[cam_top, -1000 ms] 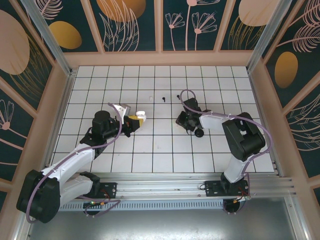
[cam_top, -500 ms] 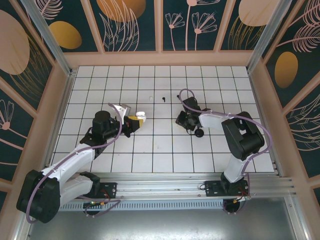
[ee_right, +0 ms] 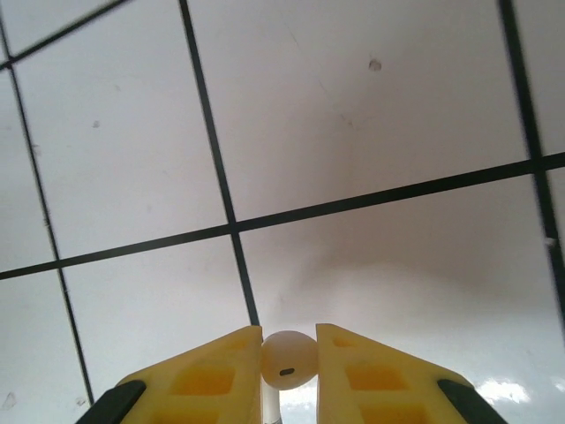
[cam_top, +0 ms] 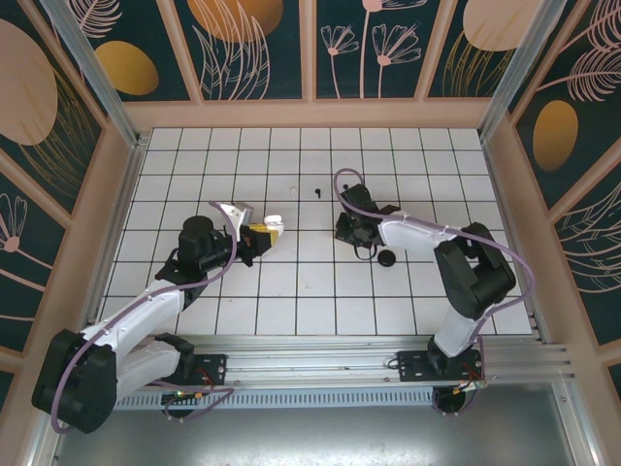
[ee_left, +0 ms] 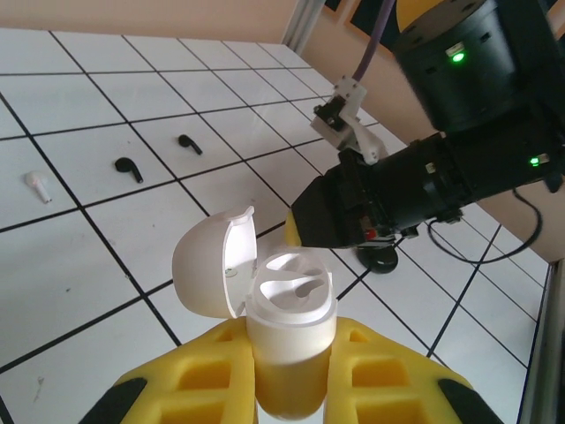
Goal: Insert wireless bluetooth earbuds into charging case
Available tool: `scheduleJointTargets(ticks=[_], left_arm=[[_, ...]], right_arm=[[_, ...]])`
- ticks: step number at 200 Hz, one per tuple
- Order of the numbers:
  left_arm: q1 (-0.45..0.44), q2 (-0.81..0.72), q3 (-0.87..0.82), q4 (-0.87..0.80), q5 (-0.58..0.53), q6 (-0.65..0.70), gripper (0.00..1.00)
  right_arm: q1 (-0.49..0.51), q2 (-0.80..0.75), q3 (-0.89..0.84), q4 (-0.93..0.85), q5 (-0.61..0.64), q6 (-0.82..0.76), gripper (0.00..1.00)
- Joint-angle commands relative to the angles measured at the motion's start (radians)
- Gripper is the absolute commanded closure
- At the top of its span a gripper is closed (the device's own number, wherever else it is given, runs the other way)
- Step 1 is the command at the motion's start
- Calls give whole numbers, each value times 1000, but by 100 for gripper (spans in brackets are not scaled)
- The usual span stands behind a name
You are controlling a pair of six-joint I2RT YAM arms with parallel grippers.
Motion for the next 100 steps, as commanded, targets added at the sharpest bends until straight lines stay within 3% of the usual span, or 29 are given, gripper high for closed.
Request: scheduleJointTargets(ticks=[1,100], left_arm=[[-8,-1,-5,105,32,17,88],[-20,75,91,208,83,102,87]], right_arm=[[37,-111,58,-73,106,-37,82],[244,-492,53,7,104,-65,83]])
